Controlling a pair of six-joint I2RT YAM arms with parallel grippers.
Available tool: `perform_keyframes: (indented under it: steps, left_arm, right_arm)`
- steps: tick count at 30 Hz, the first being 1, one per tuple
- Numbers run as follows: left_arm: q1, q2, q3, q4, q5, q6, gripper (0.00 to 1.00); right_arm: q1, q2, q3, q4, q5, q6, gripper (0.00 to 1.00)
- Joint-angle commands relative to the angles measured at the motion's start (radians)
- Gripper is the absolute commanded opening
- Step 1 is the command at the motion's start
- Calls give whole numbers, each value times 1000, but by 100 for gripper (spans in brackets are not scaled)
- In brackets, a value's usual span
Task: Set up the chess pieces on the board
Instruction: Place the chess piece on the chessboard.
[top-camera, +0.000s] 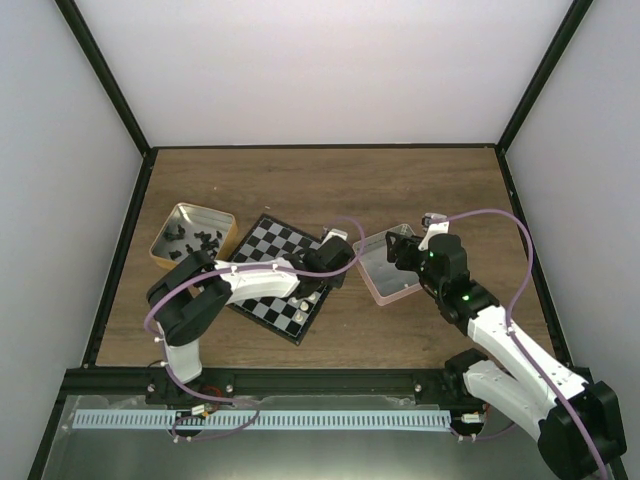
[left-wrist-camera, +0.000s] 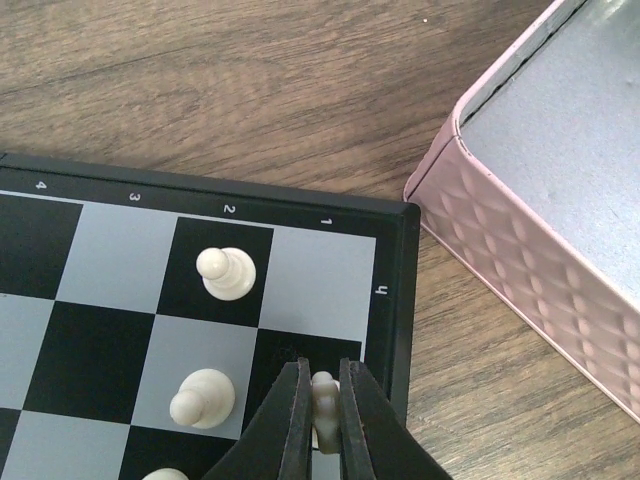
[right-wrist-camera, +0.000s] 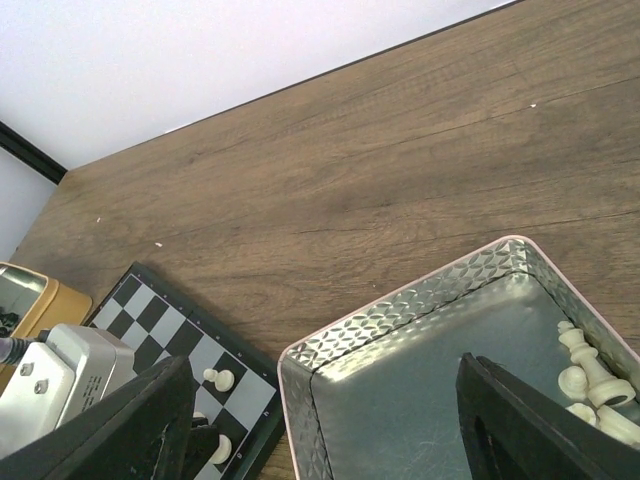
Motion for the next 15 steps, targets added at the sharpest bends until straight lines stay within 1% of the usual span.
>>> perform_keyframes:
  steps: [1, 7, 15]
  left_arm:
    - [4, 8, 19, 31, -18, 22, 7]
    - [5, 9, 19, 27, -23, 11, 8]
    - [10, 27, 51, -24, -59, -59, 9]
  right_arm:
    - [-8, 3, 8, 13, -2, 5, 73]
    - [-9, 10, 13, 14, -4, 3, 73]
    - [-11, 3, 9, 7, -4, 4, 73]
